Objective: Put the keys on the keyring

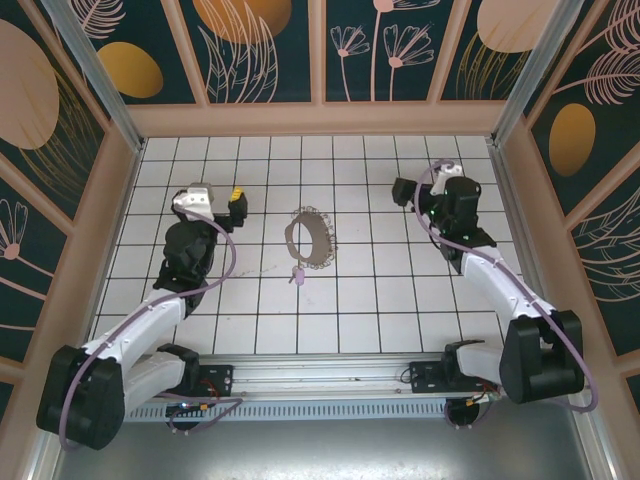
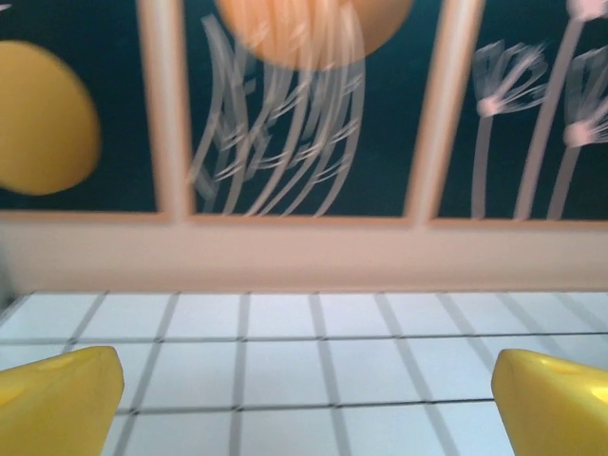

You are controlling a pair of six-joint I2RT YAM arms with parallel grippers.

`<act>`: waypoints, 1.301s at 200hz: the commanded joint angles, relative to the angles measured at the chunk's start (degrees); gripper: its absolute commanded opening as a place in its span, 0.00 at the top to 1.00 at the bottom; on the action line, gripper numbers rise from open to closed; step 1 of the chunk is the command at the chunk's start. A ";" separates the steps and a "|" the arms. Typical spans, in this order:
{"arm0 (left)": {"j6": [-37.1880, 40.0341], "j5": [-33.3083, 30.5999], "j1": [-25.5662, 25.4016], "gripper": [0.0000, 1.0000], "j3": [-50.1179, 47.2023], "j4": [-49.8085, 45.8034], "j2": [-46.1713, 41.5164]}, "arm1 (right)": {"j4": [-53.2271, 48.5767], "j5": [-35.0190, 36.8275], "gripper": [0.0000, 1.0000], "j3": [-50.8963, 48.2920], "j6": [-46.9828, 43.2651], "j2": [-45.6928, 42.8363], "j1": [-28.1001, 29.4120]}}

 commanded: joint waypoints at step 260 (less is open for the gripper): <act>-0.58 6.11 17.08 0.01 -10.18 29.60 27.16 | 56.10 2.83 0.01 -27.54 -12.66 18.16 -11.38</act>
